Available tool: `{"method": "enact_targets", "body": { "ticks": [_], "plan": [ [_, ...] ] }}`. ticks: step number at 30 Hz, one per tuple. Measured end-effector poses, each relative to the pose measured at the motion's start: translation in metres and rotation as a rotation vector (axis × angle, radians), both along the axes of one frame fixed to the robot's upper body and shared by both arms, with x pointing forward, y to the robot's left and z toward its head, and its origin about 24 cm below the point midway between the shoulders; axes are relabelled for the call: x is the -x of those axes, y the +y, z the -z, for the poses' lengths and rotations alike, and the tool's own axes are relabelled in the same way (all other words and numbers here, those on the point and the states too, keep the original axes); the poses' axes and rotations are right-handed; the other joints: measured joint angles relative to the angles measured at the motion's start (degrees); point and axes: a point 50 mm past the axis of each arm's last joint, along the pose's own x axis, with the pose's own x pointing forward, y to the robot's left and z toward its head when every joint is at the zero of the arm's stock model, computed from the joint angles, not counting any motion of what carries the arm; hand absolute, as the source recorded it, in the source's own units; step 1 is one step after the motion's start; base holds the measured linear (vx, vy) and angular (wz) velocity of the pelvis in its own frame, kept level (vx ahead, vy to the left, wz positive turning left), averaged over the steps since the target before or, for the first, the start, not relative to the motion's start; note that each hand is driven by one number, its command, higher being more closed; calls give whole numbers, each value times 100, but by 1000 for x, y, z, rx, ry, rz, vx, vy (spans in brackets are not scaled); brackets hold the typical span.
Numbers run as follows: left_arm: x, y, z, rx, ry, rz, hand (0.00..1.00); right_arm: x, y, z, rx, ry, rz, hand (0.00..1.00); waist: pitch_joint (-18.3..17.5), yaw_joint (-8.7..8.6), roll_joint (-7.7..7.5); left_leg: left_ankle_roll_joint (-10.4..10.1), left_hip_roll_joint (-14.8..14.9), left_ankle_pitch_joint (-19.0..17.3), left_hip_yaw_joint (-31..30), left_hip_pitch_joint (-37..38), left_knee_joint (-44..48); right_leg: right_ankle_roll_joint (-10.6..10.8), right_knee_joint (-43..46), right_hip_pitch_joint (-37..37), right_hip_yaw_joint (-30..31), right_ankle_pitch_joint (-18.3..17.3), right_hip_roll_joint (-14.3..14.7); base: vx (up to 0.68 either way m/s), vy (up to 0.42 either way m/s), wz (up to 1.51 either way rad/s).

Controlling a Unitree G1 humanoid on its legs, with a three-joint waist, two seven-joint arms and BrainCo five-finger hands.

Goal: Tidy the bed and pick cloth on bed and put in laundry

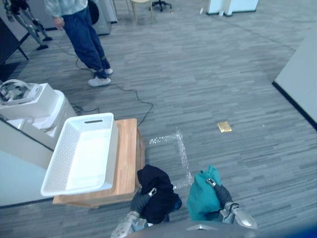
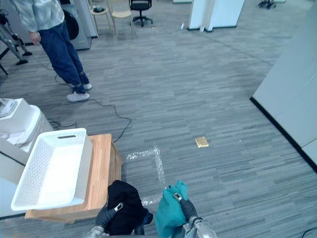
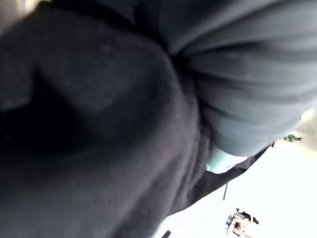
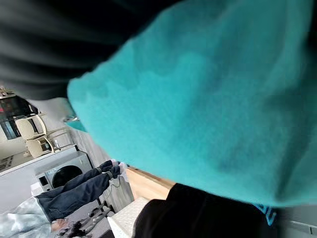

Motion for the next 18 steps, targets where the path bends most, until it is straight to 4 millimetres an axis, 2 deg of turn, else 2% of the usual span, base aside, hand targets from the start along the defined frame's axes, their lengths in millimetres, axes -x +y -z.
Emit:
{"method": "enact_targets", "body": {
  "ticks": [2, 4, 5, 6, 7, 8, 9, 10, 11, 12, 13, 14, 16, 18],
  "plan": [
    [0, 0, 1, -10, 19, -12, 100, 4, 0, 1, -2, 7, -1, 100, 16, -94, -7, 32, 33, -3, -171, 121, 19, -20, -525, -112, -165, -207, 85, 282, -50, 71],
    [-2, 0, 3, -13, 40, -31, 100, 7, 1, 1, -12, -2, -5, 100, 15, -203, 17, 35, 177, -19, -613, 233, 38, -98, -2225, -85, -225, -199, 433, 389, -143, 100],
    [-3, 0, 4, -15, 44, -29, 100, 9, 1, 1, -12, -2, -6, 100, 23, -214, 37, 33, 244, -19, -736, 250, 40, -125, -2723, -56, -203, -78, 550, 413, -208, 103],
    [-4, 2, 5, -21, 54, -31, 100, 10, -1, 2, -12, -1, -6, 100, 41, -214, 77, -24, 417, -51, -951, 298, 38, -169, -3749, 24, -105, 361, 798, 391, -257, 96],
    [-1, 5, 7, -28, 63, -39, 100, 10, 1, 2, -18, -2, -6, 100, 14, -187, 39, -170, 530, -141, -1126, 320, 42, -65, -4704, 34, 9, 906, 928, 457, -356, 90],
    [-1, 7, 7, -30, 58, -45, 100, 10, 2, 2, -26, -6, -7, 100, -4, -155, -7, -267, 542, -205, -1193, 330, 43, -54, -4990, 23, 97, 1088, 919, 442, -424, 75],
    [-1, 13, 5, -36, 34, -52, 100, 12, 6, 1, -43, -11, -8, 100, 18, -123, -122, -444, 519, -395, -1247, 465, 47, -67, -5195, 14, 237, 1224, 829, 437, -464, 62],
    [2, 14, 7, -38, 48, -63, 100, 15, 9, 1, -58, -13, 1, 100, 16, -128, -88, -602, 617, -615, -1304, 677, 99, -289, -4817, 28, 193, 1866, 823, 358, -395, 59],
    [5, 9, 10, -22, 63, -75, 100, 14, 2, -2, -43, -31, -4, 100, 36, -118, 33, -642, 759, -652, -1322, 706, 133, -461, -4610, 39, 117, 1655, 928, 362, -357, 47],
    [8, 4, 10, -1, 61, -78, 100, 13, -6, -5, -20, -49, -2, 100, -38, -131, 190, -670, 936, -591, -1231, 698, 237, -548, -4349, 39, -27, 1351, 1018, 349, -319, 49],
    [8, 0, 10, 17, 47, -61, 100, 12, -9, -5, -16, -50, 10, 100, -68, -133, 271, -752, 1073, -466, -1192, 708, 267, -586, -4141, 87, -181, 1152, 1061, 340, -307, 53],
    [8, -1, 9, 22, 39, -60, 100, 12, -10, -4, -18, -50, 15, 100, -78, -136, 312, -782, 1133, -401, -1197, 728, 287, -628, -4044, 136, -258, 1050, 1066, 348, -341, 53],
    [9, -3, 10, 29, 39, -77, 100, 9, -10, -2, -14, -41, 9, 100, -42, -109, 283, -833, 1240, -215, -1209, 857, 411, -717, -3758, 276, -390, 745, 1080, 220, -237, 37],
    [10, -2, 9, 37, 28, -97, 100, 6, -12, 2, -10, -17, -1, 100, -50, -32, 302, -937, 1347, -116, -1223, 550, 1328, -720, -3801, 591, -585, 446, 1120, 135, -237, 33]
  ]
}}
